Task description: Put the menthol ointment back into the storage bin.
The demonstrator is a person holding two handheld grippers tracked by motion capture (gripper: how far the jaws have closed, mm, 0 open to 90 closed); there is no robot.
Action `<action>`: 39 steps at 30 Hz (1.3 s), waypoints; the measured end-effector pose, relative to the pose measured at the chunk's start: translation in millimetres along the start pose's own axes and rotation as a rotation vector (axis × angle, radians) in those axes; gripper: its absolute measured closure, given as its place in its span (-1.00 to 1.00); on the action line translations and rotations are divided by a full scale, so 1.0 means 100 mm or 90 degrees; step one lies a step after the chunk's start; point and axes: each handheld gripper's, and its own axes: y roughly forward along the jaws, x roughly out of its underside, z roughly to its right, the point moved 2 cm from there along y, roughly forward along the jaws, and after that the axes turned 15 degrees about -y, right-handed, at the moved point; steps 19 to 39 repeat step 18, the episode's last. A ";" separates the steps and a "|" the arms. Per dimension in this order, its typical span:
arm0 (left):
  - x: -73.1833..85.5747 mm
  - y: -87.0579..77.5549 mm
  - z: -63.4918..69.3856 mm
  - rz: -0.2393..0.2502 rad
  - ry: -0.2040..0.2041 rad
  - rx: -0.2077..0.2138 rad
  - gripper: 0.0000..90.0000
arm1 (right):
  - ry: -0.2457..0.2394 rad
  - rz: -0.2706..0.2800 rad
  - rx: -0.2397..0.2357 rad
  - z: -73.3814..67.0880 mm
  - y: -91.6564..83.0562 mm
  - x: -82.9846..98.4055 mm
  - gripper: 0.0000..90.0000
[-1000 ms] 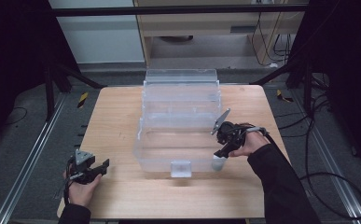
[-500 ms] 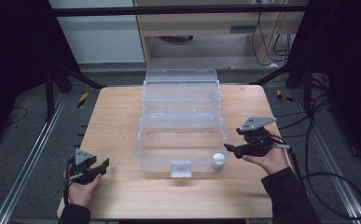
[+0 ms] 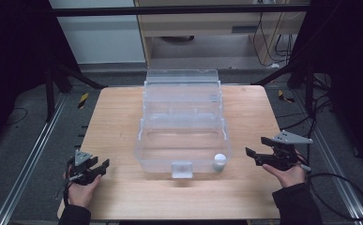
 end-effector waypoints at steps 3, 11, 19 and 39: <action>0.00 0.01 0.00 -0.001 0.000 -0.001 0.06 | 0.006 -0.005 0.014 0.04 0.01 0.10 -0.55; 0.01 0.03 -0.03 0.003 0.009 -0.012 -0.07 | 0.038 -0.022 0.054 0.12 0.13 0.38 -0.64; 0.01 0.05 -0.07 0.016 0.006 -0.024 -0.29 | 0.056 -0.054 0.083 0.18 0.23 0.56 -0.68; 0.01 0.05 -0.07 0.016 0.006 -0.024 -0.29 | 0.056 -0.054 0.083 0.18 0.23 0.56 -0.68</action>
